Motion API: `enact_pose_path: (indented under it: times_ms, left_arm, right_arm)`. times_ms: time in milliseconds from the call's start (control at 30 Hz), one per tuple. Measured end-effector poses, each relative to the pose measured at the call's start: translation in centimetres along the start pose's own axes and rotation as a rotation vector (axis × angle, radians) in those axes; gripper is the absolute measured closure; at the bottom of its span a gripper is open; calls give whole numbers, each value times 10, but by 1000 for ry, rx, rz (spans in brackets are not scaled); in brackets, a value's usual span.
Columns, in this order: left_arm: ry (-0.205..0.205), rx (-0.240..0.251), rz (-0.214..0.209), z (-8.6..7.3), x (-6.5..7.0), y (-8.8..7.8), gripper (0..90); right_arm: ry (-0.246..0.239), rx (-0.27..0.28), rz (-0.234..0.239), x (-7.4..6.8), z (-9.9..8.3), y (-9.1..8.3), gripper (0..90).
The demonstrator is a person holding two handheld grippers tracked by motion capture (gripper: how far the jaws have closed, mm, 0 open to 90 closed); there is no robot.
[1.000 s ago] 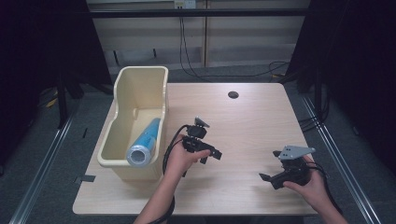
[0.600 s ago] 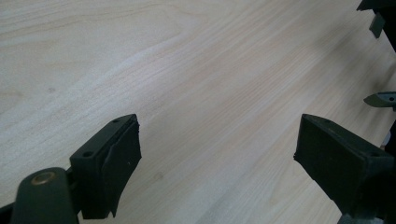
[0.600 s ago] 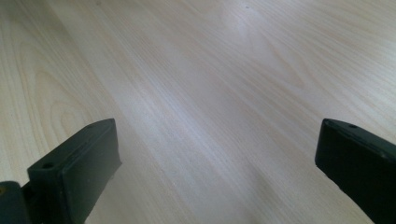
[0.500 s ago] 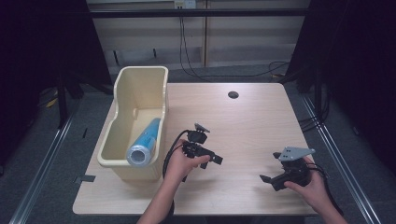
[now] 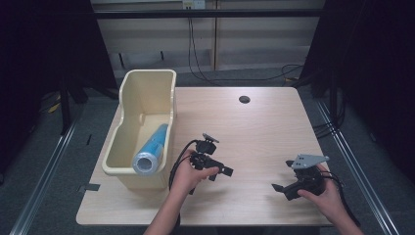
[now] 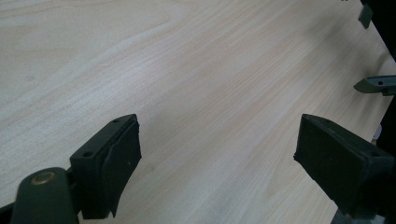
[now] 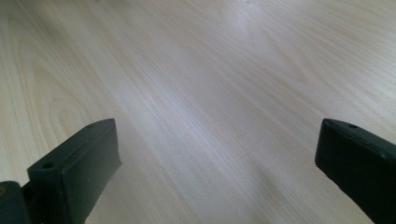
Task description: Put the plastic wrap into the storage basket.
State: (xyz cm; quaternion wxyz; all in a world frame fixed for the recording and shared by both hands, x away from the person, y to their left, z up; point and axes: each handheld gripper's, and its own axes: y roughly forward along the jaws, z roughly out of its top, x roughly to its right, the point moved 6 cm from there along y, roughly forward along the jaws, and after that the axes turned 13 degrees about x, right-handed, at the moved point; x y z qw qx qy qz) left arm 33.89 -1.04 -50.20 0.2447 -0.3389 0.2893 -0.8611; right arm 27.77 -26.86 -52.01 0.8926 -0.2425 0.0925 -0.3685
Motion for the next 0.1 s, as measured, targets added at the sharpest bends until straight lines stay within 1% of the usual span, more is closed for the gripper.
enact_pose_path:
  times_ms: [67, 100]
  left_arm:
    - [-3, -1, 2, -1, 0, 0, 139]
    - [-5, 2, 10, -1, -1, 0, 139]
  right_arm:
    - [0, -5, 8, -1, -1, 1, 0]
    - [0, -5, 8, -1, -1, 1, 0]
